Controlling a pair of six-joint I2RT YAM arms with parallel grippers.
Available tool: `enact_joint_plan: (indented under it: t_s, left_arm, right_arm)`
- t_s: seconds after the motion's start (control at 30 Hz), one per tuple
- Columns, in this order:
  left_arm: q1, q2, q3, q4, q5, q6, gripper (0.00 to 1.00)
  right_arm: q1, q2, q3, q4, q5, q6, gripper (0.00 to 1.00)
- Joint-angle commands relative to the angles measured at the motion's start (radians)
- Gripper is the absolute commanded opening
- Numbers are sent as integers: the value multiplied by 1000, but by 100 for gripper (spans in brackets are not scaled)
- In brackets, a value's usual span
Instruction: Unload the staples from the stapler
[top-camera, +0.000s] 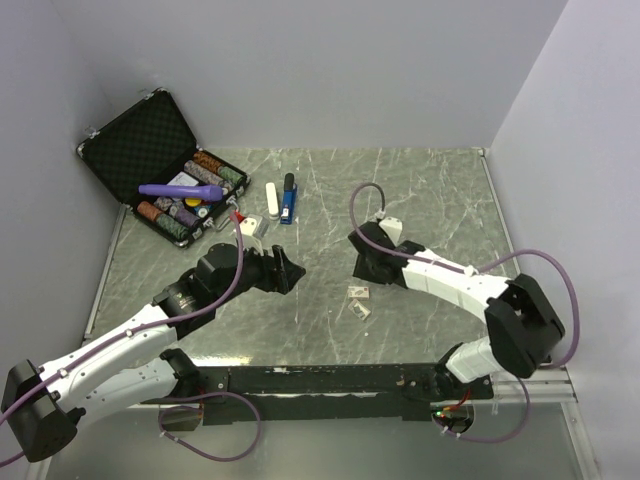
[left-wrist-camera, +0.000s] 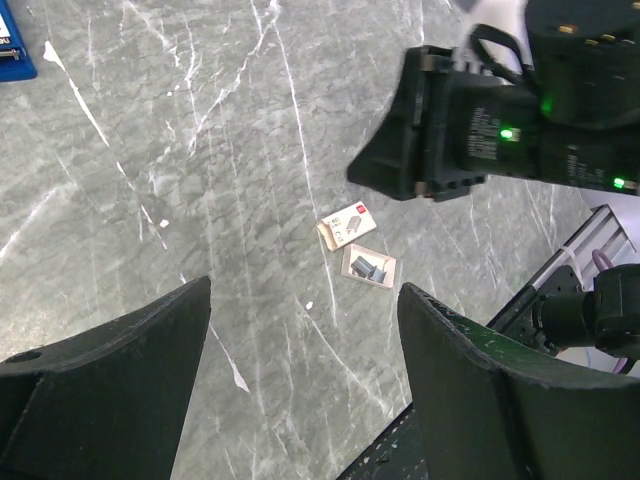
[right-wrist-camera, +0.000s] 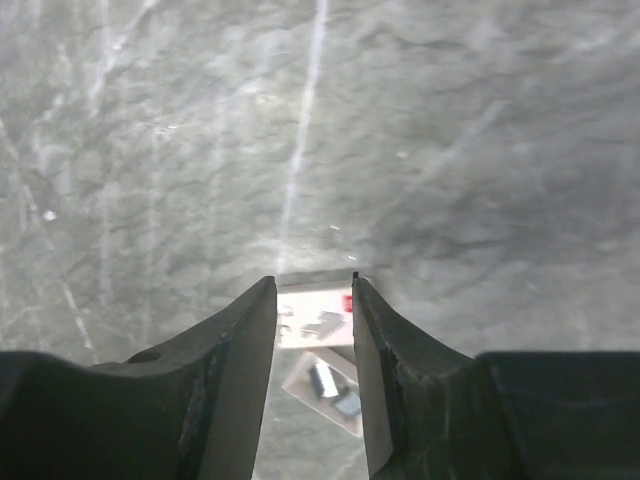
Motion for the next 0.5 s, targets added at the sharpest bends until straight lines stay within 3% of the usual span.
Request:
enact_joint_plan:
  t_s: [0.0, 0.47]
  left_arm:
    - [-5, -1, 5, 44, 17, -16, 80]
    - [-5, -1, 1, 45, 14, -14, 80]
  right_arm:
    - [-13, -57, -66, -49, 69, 32, 45]
    - [-48, 52, -54, -16, 3, 114, 53]
